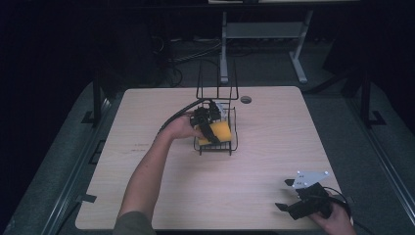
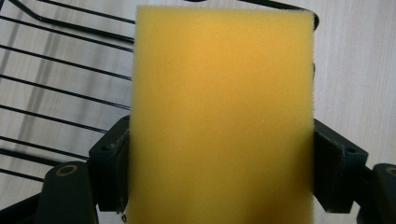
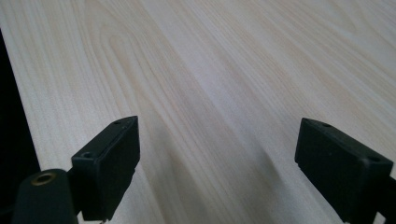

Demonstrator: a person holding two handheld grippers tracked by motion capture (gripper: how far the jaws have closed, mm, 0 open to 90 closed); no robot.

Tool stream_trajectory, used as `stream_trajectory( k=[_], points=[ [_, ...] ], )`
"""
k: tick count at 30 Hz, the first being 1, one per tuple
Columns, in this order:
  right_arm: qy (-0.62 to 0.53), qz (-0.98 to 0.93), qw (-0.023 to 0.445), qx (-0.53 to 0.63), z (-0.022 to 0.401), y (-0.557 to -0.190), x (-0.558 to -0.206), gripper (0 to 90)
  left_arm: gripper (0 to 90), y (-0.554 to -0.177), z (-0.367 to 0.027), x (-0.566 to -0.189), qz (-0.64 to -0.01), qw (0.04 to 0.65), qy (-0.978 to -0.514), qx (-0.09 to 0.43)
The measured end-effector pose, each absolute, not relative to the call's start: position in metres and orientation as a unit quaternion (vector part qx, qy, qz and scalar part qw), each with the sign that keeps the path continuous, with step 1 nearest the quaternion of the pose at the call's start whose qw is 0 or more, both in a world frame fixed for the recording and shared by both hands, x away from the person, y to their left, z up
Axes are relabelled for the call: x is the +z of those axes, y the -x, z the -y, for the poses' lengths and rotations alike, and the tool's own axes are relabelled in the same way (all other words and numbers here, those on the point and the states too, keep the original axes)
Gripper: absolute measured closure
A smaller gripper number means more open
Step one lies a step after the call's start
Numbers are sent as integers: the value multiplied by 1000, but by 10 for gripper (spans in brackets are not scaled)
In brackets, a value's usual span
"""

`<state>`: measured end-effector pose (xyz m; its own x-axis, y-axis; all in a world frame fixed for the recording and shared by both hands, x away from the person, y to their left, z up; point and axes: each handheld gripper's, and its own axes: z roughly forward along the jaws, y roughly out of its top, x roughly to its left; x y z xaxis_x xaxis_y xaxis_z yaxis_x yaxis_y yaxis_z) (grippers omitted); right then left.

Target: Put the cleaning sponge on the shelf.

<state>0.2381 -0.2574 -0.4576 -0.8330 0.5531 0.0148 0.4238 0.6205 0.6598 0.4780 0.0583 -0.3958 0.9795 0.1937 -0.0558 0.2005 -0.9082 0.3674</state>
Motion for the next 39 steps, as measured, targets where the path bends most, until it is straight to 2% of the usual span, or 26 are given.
stream_trajectory(
  k=[12, 39],
  points=[
    [-274, -894, 95, 343, 260, -239, -457, 138, 218, -482, -51, -389, -91, 184, -979, -5],
    [-274, -897, 94, 335, 257, -240, -458, 138, 217, -493, -53, -406, -105, 175, -979, -24]
  ],
)
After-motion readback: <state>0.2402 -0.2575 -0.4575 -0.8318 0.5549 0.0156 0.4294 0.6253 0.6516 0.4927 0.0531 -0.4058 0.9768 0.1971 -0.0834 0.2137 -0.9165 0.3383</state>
